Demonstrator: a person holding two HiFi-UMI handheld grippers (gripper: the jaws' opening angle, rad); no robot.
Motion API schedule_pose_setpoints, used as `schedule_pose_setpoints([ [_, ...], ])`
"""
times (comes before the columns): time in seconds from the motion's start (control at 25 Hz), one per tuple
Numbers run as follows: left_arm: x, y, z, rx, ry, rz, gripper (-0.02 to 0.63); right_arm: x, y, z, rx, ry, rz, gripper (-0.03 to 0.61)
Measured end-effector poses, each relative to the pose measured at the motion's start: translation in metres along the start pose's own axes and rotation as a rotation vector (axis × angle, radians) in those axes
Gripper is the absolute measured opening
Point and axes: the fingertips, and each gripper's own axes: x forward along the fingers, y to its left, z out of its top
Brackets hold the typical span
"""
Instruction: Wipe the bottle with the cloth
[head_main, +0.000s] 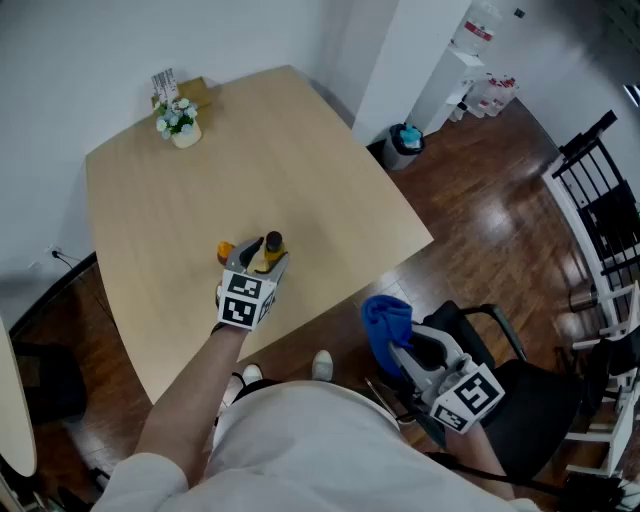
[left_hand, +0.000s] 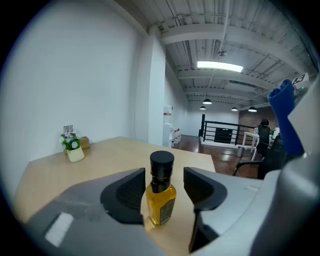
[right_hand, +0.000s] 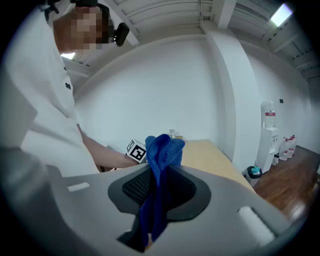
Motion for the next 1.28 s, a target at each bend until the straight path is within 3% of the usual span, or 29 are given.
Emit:
schedule_pose_setpoints([
  [0.16,0.028,0.003,-0.002,-0.008,0.024,0.051,0.245,-0.005,-0.035,-0.003,-0.002,0.014,0.005,0.081],
  [0.24,0.033,0.006,-0.004,-0.006,0.024,0.077,0.160,-0.006,-0.045,-0.003,-0.004,0.019,0.014,0.081],
  [0.6,0.018,-0.005,0.014,0.003,-0.001,0.080,0.150,0.020,-0.070,0.021,-0.050,-0.024,0.096,0.081],
  [1.0,-0.024,-0.052,0.075,0.082,-0.048,-0.034,0.150,0.118,-0.011,0.107,-0.278,-0.053,0.368,0.081],
  [1.16,-0.032,-0.067,0.076,0.133,-0.032,-0.060,0.150,0.145,0.015,0.109,-0.401,0.035,0.429,0.081],
  [1.28,-0.037,-0.068,0.065,0.144,-0.006,-0.062,0.150,0.155,0.027,0.104,-0.437,0.082,0.458,0.080],
])
